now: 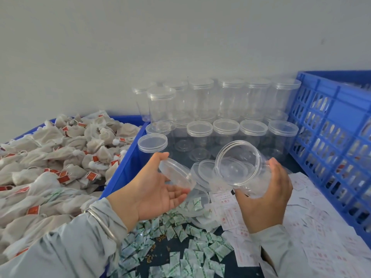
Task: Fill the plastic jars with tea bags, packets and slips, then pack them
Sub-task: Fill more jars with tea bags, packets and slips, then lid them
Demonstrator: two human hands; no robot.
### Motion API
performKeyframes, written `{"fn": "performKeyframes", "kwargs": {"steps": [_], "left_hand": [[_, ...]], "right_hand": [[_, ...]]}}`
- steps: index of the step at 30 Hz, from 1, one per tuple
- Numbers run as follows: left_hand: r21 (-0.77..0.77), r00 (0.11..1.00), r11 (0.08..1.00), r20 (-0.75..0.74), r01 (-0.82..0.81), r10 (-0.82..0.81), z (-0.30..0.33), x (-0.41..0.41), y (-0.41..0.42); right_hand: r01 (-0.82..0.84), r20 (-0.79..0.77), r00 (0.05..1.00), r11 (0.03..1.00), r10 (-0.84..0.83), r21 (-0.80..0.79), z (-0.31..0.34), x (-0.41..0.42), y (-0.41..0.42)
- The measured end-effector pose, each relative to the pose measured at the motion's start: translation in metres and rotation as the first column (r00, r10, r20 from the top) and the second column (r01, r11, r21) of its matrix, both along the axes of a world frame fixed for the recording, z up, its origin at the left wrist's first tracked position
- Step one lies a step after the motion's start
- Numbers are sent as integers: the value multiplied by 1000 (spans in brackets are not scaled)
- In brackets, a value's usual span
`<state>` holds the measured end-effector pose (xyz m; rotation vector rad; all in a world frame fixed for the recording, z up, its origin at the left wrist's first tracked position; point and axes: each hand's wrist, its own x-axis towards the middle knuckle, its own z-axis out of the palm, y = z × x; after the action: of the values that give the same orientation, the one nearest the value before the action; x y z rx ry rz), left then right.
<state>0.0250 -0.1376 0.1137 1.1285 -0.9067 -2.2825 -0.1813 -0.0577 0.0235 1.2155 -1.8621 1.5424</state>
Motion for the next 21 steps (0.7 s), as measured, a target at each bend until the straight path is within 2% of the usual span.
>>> {"fn": "performKeyframes", "kwargs": {"steps": [3,9,15,21], "left_hand": [[4,991,992,-47,-126,127,1,2,-3],[-80,982,978,-23,-191,190,-2,0,-1],[-125,955,954,92,-272,284,-4,0,-8],[-198,923,954,270,-224,273,-9,5,-20]], "right_hand": [[-36,9,999,999,36,-13,-2,2,-1],[-85,97,992,996,84,2,-5,6,-1],[-116,129,985,993,114,7,-7,10,0],[-157,153,976,987,153,15,-6,14,1]]}}
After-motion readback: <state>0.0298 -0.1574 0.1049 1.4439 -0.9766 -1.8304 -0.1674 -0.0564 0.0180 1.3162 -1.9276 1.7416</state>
